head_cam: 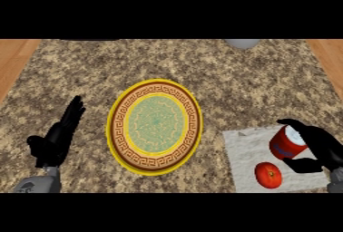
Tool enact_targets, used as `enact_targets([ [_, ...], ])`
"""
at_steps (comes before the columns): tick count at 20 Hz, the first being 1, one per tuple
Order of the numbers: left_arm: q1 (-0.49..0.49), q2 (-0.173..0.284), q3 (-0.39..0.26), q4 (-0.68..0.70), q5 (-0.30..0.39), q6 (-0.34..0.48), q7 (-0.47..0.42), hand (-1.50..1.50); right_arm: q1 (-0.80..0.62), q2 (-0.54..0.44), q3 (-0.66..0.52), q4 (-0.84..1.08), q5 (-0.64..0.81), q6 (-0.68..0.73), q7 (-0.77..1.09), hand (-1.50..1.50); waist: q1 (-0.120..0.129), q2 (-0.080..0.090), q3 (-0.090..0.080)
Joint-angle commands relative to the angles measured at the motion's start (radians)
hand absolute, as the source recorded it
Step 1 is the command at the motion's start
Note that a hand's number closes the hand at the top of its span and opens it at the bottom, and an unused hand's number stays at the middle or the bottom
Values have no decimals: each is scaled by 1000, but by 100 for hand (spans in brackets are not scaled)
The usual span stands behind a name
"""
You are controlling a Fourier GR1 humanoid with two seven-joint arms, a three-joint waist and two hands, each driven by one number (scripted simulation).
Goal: Pick the can from the placemat and place it in the plate
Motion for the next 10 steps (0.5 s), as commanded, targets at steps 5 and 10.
enact_targets([
  [5,13,-4,2,3,-12,-14,-25,0,-42,38,14,147,31,-23,-134,150,4,13,16],
  [10,-39,-7,22,32,-9,6,22,0,126,89,18,-64,70,-109,-23,150,-22,9,15],
])
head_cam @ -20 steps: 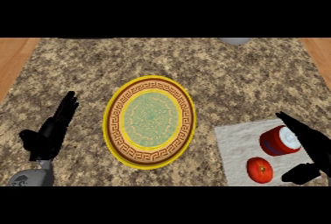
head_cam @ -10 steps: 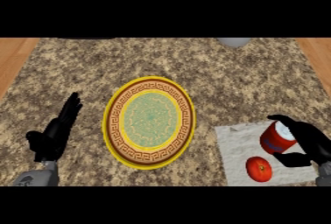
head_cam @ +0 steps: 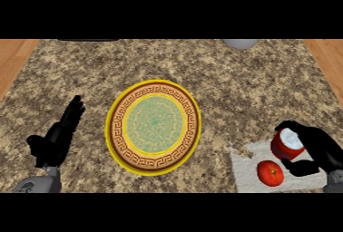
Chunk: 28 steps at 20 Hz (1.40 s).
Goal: Pick the can from the placemat and place it in the plate
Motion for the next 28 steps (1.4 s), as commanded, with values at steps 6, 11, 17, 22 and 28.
enact_targets([
  [6,-8,13,26,45,-7,6,-17,0,352,188,63,-260,172,-290,206,150,-39,11,20],
  [11,24,16,29,38,3,-22,-53,0,502,214,113,-545,215,-337,222,150,-21,12,21],
  [17,62,25,35,-73,29,-41,9,0,668,217,225,-890,343,-297,315,150,-6,12,22],
  [22,53,-1,2,-98,1,-17,58,0,578,291,322,-1013,479,-315,378,150,2,12,22],
  [28,81,-18,-20,-137,-26,-11,50,0,449,365,458,-1062,640,-199,487,150,11,15,21],
])
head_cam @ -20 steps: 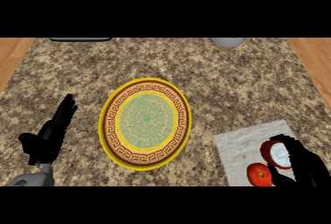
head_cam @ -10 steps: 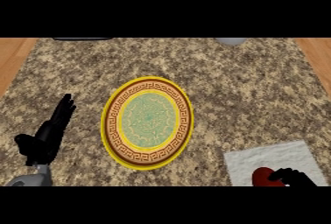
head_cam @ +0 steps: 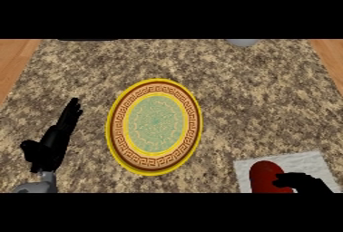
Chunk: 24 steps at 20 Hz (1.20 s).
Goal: Pick the can from the placemat and place it in the plate
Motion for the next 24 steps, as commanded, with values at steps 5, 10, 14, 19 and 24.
enact_targets([
  [5,-39,-7,16,87,-19,-8,-58,0,-304,163,185,-29,179,250,197,150,7,4,0],
  [10,-44,-20,2,43,-29,3,-7,0,-576,181,220,154,120,283,372,150,13,4,0],
  [14,-11,0,19,28,-4,-41,-18,0,-755,182,193,319,-13,261,478,150,19,4,1],
  [19,-33,-6,17,25,-22,-25,-15,0,-912,182,198,617,-117,41,489,150,23,6,1],
  [24,-50,-7,17,17,-13,-37,34,0,-1116,182,234,855,-234,-77,560,150,26,5,1],
])
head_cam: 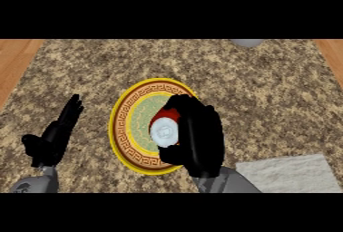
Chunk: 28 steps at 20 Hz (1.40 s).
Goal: Pick the can from the placemat and place it in the plate
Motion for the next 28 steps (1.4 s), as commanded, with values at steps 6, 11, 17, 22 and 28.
enact_targets([
  [6,5,-33,-26,-13,-37,32,-4,0,-170,1,41,314,-162,-431,93,150,16,2,1],
  [11,-4,3,-8,-23,4,-36,12,0,-344,1,120,547,-259,-529,238,-150,30,3,0],
  [17,-9,-11,-9,27,-27,-4,-22,0,-340,1,71,594,-398,-694,140,-150,22,5,1],
  [22,-15,-21,-5,17,-26,12,-12,0,-272,1,7,495,-380,-874,60,-150,-3,0,2],
  [28,15,20,38,23,9,-28,-37,0,8,-68,4,226,-537,-965,-158,-150,-27,-3,3],
])
